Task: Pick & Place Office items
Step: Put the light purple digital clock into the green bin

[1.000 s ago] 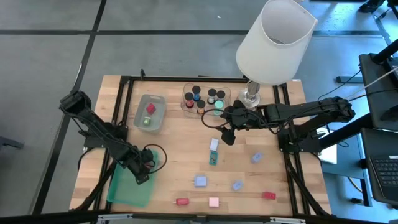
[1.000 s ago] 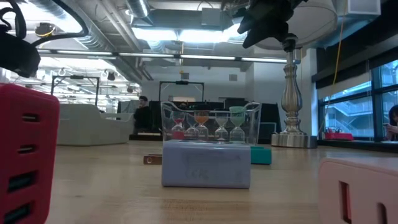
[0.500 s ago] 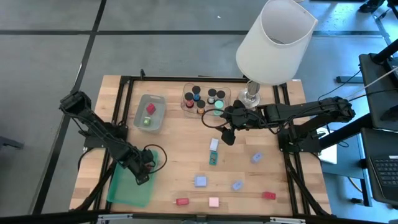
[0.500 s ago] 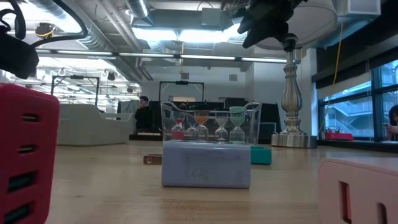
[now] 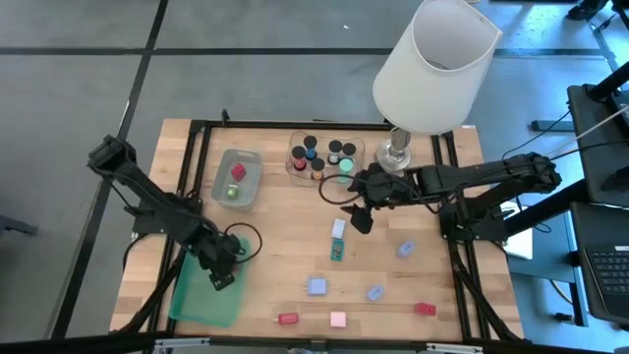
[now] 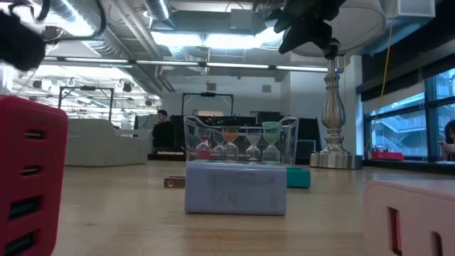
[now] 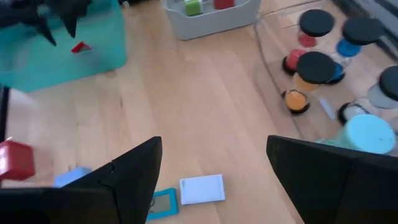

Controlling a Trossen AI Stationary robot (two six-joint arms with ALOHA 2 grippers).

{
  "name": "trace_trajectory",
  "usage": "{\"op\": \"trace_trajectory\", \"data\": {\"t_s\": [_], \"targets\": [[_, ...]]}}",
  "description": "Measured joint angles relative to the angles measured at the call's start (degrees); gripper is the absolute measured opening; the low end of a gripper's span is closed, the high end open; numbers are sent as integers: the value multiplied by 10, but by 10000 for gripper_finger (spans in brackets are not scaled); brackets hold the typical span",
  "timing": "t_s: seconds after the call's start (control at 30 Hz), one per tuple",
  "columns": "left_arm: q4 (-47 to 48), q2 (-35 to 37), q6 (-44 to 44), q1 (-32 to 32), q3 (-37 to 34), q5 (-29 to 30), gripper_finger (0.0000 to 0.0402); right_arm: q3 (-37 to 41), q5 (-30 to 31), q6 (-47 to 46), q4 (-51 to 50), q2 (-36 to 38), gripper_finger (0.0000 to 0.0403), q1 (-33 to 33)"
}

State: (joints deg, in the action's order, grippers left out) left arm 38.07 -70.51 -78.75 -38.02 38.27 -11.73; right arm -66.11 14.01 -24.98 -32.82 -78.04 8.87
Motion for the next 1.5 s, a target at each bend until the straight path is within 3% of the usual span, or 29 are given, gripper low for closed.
{"op": "trace_trajectory", "data": {"t_s": [0.13, 0.3, 0.53, 0.7, 0.9, 1.2, 1.5], "targets": [[-2, 52, -2, -2, 23, 63, 174, 0, -1, 18, 0, -11, 293, 13], [-14, 102, 55, -1, 45, 214, 170, 3, -12, 24, 4, -62, 293, 27], [-107, 127, 255, -1, 47, 417, 169, 3, -104, 296, 5, -145, 293, 46], [-166, 126, 376, -1, 47, 507, 172, 3, -111, 409, 4, -189, 293, 42], [-177, 126, 408, -1, 47, 548, 182, 3, -153, 486, 4, -239, 293, 13], [-175, 126, 416, -1, 47, 558, 187, 3, -105, 656, 2, -274, 293, -13], [-173, 126, 430, -1, 47, 558, 185, 3, -104, 696, 16, -299, 293, -20]]}}
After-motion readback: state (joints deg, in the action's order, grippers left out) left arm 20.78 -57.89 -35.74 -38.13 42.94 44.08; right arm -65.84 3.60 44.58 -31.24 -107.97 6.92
